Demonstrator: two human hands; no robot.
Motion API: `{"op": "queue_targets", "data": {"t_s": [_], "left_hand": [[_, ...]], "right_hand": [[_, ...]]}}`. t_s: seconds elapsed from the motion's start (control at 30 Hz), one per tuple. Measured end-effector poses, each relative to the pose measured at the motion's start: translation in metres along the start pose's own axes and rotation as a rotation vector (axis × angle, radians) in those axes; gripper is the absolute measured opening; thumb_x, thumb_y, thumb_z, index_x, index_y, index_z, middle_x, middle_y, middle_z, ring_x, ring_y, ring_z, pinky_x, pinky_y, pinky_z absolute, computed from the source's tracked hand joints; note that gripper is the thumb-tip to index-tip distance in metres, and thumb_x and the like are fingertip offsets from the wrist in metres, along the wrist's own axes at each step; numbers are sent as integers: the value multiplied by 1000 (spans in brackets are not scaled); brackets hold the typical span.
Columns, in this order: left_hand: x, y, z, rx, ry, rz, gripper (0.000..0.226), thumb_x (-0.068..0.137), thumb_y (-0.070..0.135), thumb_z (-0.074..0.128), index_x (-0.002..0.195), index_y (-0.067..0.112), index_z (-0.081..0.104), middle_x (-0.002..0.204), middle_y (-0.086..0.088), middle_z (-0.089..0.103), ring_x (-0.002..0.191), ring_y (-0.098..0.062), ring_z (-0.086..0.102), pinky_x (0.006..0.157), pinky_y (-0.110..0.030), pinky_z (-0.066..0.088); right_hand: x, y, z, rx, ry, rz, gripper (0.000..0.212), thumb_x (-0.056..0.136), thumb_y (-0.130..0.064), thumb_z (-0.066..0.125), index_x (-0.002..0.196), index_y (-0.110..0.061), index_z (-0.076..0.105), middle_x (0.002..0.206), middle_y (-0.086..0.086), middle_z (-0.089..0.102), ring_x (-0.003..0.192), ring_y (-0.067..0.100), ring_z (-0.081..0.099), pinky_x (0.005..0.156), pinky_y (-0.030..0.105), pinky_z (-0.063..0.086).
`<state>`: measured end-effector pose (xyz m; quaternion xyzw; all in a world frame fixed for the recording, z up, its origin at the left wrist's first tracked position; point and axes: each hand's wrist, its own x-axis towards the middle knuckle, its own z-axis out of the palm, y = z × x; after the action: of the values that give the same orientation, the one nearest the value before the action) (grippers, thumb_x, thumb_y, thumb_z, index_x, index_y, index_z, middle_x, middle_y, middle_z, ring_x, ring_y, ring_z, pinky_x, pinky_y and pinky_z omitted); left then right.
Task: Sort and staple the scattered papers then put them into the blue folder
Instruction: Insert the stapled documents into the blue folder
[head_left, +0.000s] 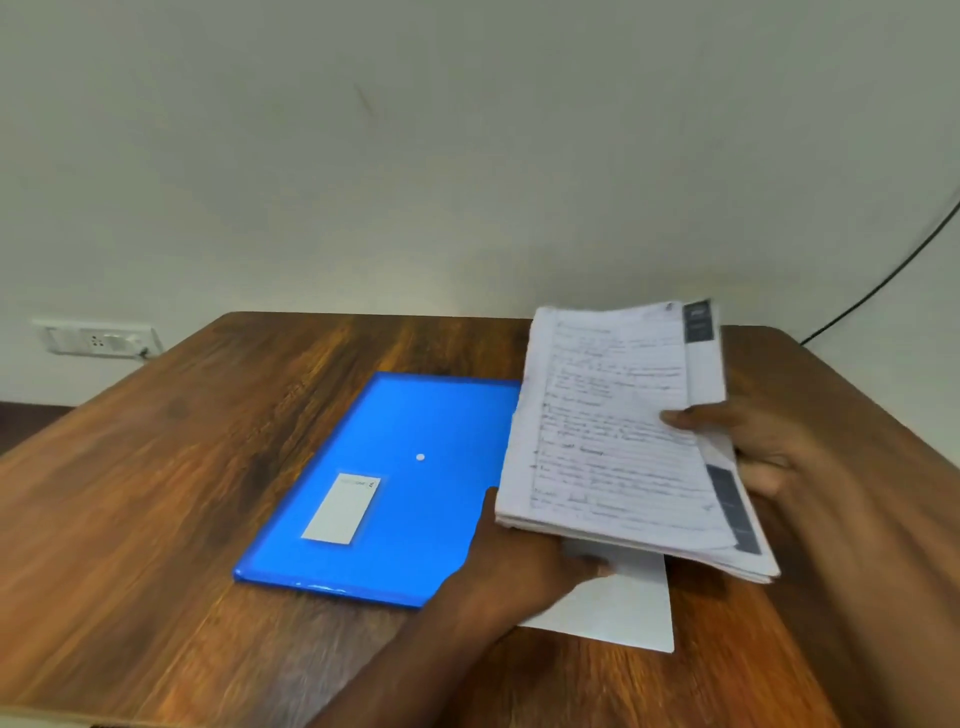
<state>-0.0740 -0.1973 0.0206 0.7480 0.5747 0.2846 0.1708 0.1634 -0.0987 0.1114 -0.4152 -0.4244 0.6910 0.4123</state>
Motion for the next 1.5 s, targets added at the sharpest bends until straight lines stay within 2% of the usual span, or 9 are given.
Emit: {"op": "queue_targets", "data": {"t_s": [0.17, 0.3, 0.4, 0.5, 0.67, 0.73, 0.83, 1.0, 1.5], "left_hand": [[-12, -10, -6, 100, -59, 104, 68, 97, 59, 62, 157, 40, 37, 166, 19, 31, 152, -10, 29, 115, -18, 23], [-14, -28, -10, 201, -36, 103, 62, 96, 60, 55, 152, 35, 46, 160, 12, 44, 145, -20, 41, 119, -35, 38], [-16, -34, -12, 174, 69, 13, 36, 91, 47, 67, 124, 33, 68, 132, 10, 63, 123, -16, 57, 99, -30, 47], [-21, -23, -20, 184, 229, -102, 23, 79, 29, 79, 97, 24, 65, 109, 6, 62, 106, -17, 57, 81, -28, 40], [-14, -10, -39, 270, 200, -327, 37, 88, 44, 72, 111, 25, 50, 112, 6, 52, 107, -17, 53, 79, -30, 42], [-7, -9, -44, 295, 187, -367, 28, 92, 43, 68, 105, 24, 52, 107, 6, 55, 102, -16, 56, 74, -28, 39], [1, -8, -48, 348, 186, -409, 30, 93, 39, 65, 78, 24, 43, 86, 8, 52, 80, -14, 49, 56, -26, 26], [12, 2, -52, 463, 160, -405, 36, 91, 27, 63, 67, 21, 37, 68, 7, 40, 59, -11, 34, 48, -26, 20], [14, 3, -66, 452, 355, -375, 37, 94, 16, 53, 62, 16, 36, 60, 0, 41, 56, -15, 37, 51, -32, 19]], "right_hand": [[30, 33, 8, -34, 27, 179, 60, 82, 19, 66, 139, 2, 57, 132, 29, 66, 121, 48, 63, 87, 61, 59], [38, 39, -5, -72, 60, 212, 62, 79, 22, 66, 138, 4, 58, 129, 30, 67, 121, 50, 63, 84, 63, 60], [38, 38, -11, -107, 84, 234, 55, 82, 18, 63, 135, 3, 59, 124, 29, 69, 115, 50, 66, 79, 61, 62], [34, 36, -22, -142, 109, 232, 64, 74, 19, 74, 134, 2, 60, 123, 30, 70, 114, 51, 67, 90, 64, 56], [24, 35, -35, -122, 73, 238, 88, 47, 15, 92, 129, 1, 63, 122, 31, 69, 99, 49, 73, 72, 60, 62], [21, 35, -34, -131, 67, 240, 75, 60, 19, 86, 129, 2, 63, 122, 31, 70, 95, 48, 74, 68, 59, 62], [19, 35, -30, -185, 122, 230, 48, 80, 19, 66, 126, 5, 63, 117, 31, 71, 92, 47, 75, 72, 62, 62], [19, 36, -26, -222, 150, 201, 50, 80, 20, 67, 127, 6, 64, 118, 30, 71, 109, 52, 69, 101, 71, 48], [31, 32, 13, -271, 153, 136, 38, 82, 19, 69, 118, 10, 67, 110, 27, 75, 99, 50, 73, 90, 65, 56]]}}
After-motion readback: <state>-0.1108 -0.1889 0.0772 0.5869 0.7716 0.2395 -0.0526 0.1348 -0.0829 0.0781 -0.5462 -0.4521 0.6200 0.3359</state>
